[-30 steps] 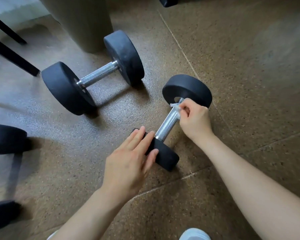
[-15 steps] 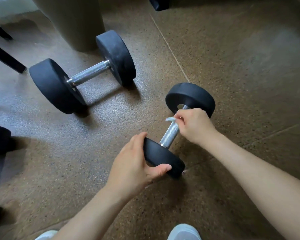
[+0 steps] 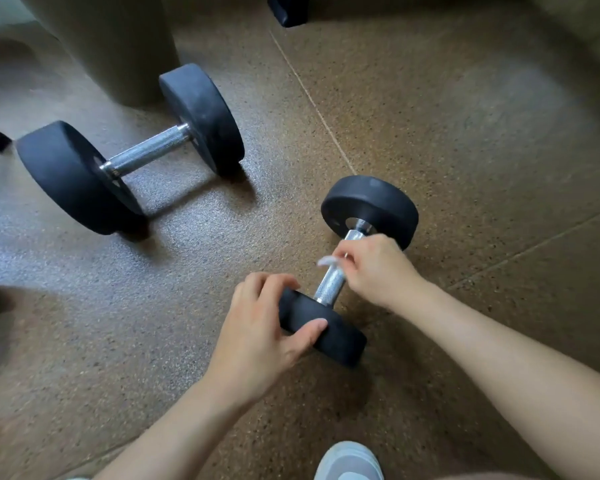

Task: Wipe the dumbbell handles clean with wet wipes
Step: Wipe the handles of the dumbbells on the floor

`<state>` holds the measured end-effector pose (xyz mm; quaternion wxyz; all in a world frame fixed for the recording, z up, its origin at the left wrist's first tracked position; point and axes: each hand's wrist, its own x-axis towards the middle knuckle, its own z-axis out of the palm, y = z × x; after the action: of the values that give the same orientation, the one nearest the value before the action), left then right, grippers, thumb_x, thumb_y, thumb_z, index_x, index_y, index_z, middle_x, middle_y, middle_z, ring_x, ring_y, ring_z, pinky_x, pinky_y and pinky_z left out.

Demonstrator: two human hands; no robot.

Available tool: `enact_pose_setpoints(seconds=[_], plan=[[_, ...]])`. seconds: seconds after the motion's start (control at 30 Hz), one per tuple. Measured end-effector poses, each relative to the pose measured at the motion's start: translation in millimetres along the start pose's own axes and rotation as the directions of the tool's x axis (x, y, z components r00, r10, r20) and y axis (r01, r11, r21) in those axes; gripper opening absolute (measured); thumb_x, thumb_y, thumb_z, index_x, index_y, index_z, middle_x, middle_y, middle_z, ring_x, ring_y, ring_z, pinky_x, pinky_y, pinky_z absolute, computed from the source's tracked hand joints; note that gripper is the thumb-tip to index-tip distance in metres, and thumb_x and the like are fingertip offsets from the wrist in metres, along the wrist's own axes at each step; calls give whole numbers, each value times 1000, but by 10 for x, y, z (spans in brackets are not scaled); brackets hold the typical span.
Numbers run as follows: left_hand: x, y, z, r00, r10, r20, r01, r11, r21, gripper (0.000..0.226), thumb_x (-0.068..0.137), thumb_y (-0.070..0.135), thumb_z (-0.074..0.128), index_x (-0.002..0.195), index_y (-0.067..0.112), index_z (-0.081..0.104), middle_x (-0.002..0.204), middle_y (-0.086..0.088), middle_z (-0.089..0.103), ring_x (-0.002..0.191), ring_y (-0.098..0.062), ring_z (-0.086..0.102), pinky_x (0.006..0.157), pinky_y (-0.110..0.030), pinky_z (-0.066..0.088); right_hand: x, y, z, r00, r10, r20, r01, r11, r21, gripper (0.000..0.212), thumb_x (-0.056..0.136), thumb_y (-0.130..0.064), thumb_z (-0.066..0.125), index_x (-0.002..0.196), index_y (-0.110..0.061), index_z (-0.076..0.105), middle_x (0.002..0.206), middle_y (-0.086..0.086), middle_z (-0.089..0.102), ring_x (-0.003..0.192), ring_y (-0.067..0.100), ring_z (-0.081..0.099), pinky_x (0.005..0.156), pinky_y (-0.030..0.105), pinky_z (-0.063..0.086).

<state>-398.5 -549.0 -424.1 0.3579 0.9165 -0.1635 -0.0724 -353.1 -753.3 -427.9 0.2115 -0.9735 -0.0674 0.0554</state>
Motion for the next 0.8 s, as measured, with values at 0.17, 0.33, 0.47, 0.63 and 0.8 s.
enact_pose_setpoints(seconds=[0.17, 0.33, 0.47, 0.63, 0.8], plan=[[117, 89, -37, 991, 4, 136, -20, 993, 117, 62, 62, 76, 53, 102, 29, 51, 99, 9, 43, 98, -15, 43, 83, -30, 41, -32, 39, 1, 1000, 7, 22, -5, 993, -117, 18, 95, -22, 52, 99, -13, 67, 91, 10, 70, 89, 34, 64, 73, 42, 48], [289, 252, -153, 948, 40, 315, -114, 968, 223, 43, 69, 65, 67, 99, 35, 57, 97, 10, 46, 92, -15, 49, 78, -32, 45, 28, 197, -123, 998, 67, 3, -66, 982, -179, 18, 96, -22, 51, 98, -11, 66, 88, 11, 70, 85, 33, 65, 71, 43, 51], [614, 341, -345, 833, 29, 553, -121, 984, 130, 17, 77, 31, 79, 92, 35, 73, 84, 12, 63, 79, -5, 60, 74, -22, 47, -160, 121, -42, 995, 25, 98, -10, 988, -154, 17, 95, -23, 51, 99, -15, 65, 95, 9, 70, 91, 33, 63, 76, 43, 49], [880, 525, -201, 677, -95, 730, -224, 918, 326, 31, 70, 46, 80, 92, 29, 64, 73, 13, 56, 74, -13, 55, 62, -22, 40, -79, 312, -123, 995, 85, 43, -74, 973, -216, 24, 99, -29, 46, 100, -13, 64, 97, 9, 69, 93, 31, 65, 77, 42, 51], [914, 572, -212, 614, -61, 787, -494, 747, 444, 57, 81, 66, 59, 107, 16, 51, 105, -9, 65, 98, -32, 60, 69, -33, 41, -208, 212, -11, 994, 28, 102, -10, 986, -167, 20, 97, -21, 48, 103, -14, 66, 101, 5, 67, 95, 27, 64, 78, 39, 50]])
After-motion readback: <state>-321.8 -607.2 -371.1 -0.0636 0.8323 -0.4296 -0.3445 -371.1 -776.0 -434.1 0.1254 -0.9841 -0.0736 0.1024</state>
